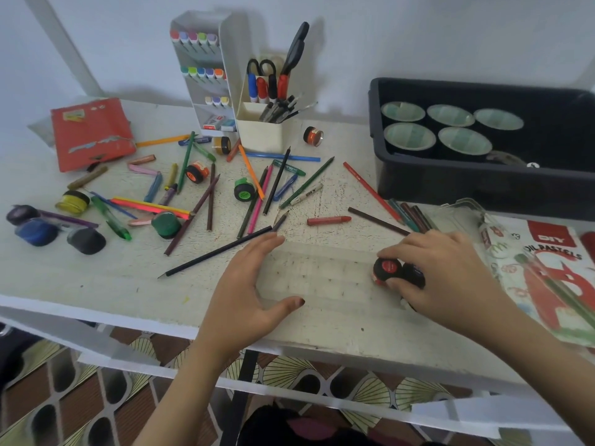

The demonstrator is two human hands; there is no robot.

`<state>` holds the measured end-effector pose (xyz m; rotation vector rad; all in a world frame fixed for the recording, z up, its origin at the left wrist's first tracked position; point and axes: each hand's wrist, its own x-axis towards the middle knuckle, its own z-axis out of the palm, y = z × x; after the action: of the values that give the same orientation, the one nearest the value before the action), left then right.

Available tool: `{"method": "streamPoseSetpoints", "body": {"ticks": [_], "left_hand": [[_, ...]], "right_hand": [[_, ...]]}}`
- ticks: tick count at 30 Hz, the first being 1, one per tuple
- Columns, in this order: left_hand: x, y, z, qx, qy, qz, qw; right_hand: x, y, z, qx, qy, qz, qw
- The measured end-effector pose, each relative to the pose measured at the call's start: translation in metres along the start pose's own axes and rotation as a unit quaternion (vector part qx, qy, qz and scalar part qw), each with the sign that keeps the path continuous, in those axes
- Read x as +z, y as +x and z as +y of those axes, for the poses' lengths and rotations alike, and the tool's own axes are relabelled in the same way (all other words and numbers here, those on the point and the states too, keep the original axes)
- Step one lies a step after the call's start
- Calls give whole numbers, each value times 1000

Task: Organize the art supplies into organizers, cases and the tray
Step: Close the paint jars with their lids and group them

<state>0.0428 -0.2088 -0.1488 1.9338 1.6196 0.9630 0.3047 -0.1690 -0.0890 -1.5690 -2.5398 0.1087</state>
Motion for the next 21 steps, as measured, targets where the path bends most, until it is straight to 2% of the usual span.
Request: {"method": "streamPoseSetpoints", "body": {"ticks": [13, 16, 19, 21], "left_hand": [[3, -2, 1, 7, -20, 2, 1000], [1, 0, 7, 9, -94, 55, 994], [-9, 6, 10, -23, -210, 138, 968], [-20, 16, 8, -37, -247, 173, 953]], "right_hand": [[-15, 11, -8, 0, -76, -70, 995], [-17, 16, -11, 1, -79, -75, 994], [-22, 28, -15, 5, -75, -85, 994], [-27, 41, -20, 9, -55, -84, 995]]}}
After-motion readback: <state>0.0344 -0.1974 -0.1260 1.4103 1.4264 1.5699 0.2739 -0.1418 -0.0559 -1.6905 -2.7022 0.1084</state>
